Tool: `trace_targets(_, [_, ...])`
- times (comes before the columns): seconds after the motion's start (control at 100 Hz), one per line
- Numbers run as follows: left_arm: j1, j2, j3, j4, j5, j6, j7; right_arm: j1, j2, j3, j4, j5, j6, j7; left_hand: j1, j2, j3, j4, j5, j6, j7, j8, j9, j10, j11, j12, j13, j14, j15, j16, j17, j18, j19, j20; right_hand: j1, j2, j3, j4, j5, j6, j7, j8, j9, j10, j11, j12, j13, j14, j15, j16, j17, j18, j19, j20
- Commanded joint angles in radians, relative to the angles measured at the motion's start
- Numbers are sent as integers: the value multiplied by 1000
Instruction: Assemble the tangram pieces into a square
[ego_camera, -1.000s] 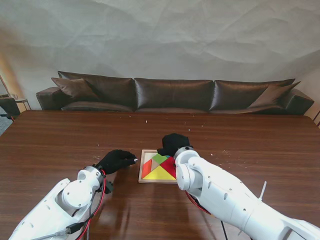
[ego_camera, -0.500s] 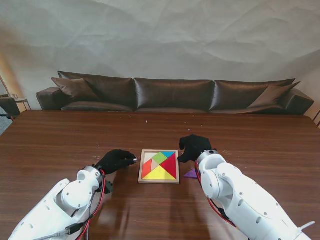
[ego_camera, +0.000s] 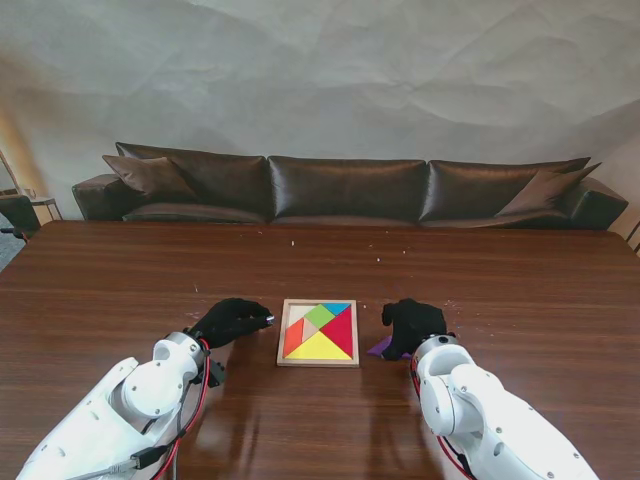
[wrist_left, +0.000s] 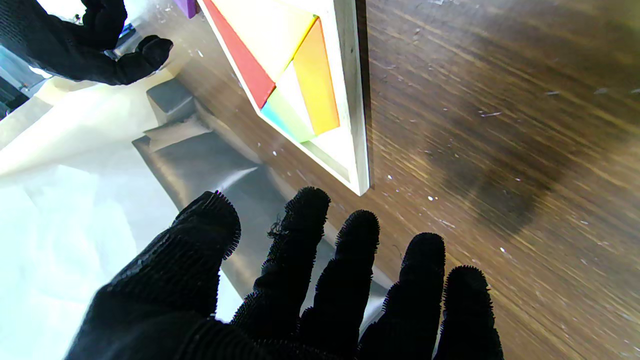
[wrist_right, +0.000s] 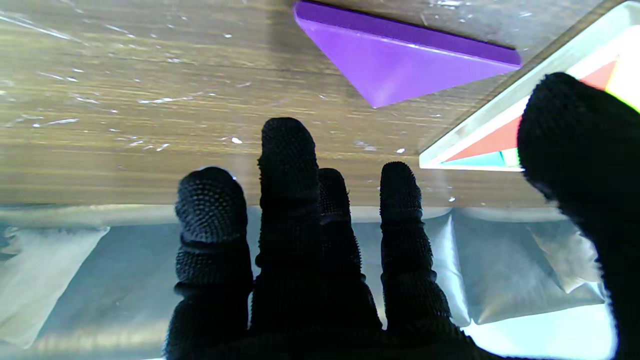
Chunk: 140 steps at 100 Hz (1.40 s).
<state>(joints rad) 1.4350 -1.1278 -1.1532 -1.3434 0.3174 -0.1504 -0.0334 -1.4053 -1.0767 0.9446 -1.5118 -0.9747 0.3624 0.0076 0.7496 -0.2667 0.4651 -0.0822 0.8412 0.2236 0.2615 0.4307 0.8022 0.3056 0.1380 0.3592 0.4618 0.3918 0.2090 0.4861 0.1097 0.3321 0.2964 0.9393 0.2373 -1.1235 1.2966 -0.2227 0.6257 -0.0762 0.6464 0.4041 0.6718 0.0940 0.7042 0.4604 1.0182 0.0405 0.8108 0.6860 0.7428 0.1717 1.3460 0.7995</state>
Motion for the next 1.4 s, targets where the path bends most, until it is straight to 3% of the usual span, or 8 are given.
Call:
trace_targets(0.0, [3,-1,-3,-7,0,-3,-16,-7,-3,-9,12,-9,14,-10,20,45,-18,25,17,-2,-1,4,12,8,-8,-5,-17,9,13,12,3,0,4,19,12,-65,47,-20,-51,-8,-6,11,-20,4,25,4,4,0,14,-1,-121,18,-9,0])
trace_targets(0.26, [1,-1,-1,-5,0,-5,-17,15,-12,-54,57,-5,73,-50,21,45,-17,25,17,-1,-1,4,12,7,-9,-5,-17,8,14,12,4,1,4,19,22,-61,46,-20,-65,-12,2,1,19,-20,31,3,36,-6,21,-2,-95,18,-1,-3])
trace_targets(0.76, [1,-1,-1,-6,-2,-6,-19,65,-36,-134,137,40,178,-116,20,45,-19,25,17,-3,-1,5,12,6,-8,-5,-16,9,14,12,3,0,4,19,60,-35,45,-13,-86,-17,26,-30,46,-22,31,-5,70,-17,21,-2,-66,14,14,-13])
trace_targets(1.12, [3,-1,-2,-9,-1,-4,-19,92,-51,-164,192,87,198,-140,20,46,-20,25,17,-2,-1,4,12,8,-9,-5,-16,8,14,12,3,0,4,19,113,-1,48,-1,-62,-17,54,-42,76,-17,33,-13,99,-28,26,-1,-46,10,27,-20])
trace_targets(1.39, [7,0,-4,-13,-1,0,-22,106,-57,-181,222,98,192,-163,21,46,-21,25,19,-3,0,5,13,7,-8,-5,-16,10,14,12,3,0,4,19,130,-15,55,2,7,-23,98,-31,117,-19,36,-15,128,-34,32,1,-29,12,36,-26])
